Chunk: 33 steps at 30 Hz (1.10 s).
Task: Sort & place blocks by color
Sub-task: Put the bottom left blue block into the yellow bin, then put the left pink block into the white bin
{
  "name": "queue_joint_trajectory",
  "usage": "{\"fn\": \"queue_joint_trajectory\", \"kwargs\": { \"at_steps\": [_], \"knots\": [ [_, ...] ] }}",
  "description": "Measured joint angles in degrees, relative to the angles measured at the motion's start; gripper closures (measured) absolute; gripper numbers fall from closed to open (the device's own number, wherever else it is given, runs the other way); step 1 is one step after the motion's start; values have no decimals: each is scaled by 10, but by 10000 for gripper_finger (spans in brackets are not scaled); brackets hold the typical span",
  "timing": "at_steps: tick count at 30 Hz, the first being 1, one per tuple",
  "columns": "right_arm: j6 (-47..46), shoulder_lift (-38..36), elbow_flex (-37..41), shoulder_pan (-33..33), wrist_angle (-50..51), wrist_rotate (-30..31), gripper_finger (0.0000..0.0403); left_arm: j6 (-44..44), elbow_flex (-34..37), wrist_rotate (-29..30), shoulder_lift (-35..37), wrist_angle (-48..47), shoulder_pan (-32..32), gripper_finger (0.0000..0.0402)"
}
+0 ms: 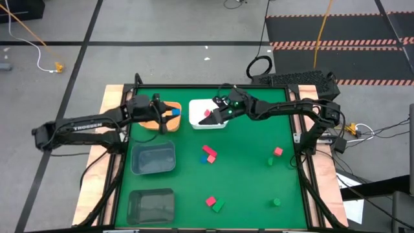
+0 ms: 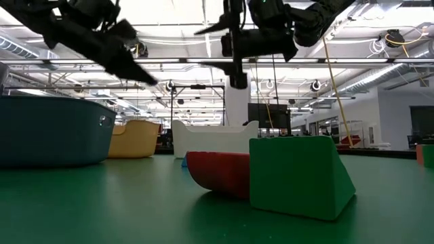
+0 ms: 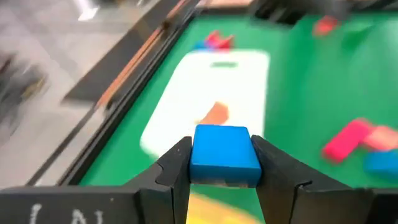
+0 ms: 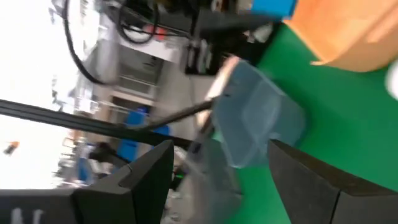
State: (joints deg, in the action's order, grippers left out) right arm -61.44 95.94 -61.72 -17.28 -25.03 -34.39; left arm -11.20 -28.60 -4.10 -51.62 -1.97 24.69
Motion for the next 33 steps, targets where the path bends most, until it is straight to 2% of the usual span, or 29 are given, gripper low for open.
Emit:
{"fn": "queue_joint_trajectory", "kwargs": {
  "at_steps": [5,13,17,20,23,30,33],
  "knots": [
    [86,0,0,6,109,42,156,69,0,84,1,-110,18,267],
    [171,0,0,62,124,94,156,191,0,105,0,-233,31,267],
    [230,0,0,94,147,146,156,248,0,123,-9,-254,31,216],
    [297,0,0,117,181,227,156,278,0,137,-24,-255,32,181],
    [356,0,0,144,203,324,159,302,0,138,-32,-251,31,173],
    [481,-45,0,229,205,517,198,353,0,106,-23,-237,30,216],
    [513,-60,0,252,211,574,212,354,0,73,-5,-207,29,241]
  ]
}}
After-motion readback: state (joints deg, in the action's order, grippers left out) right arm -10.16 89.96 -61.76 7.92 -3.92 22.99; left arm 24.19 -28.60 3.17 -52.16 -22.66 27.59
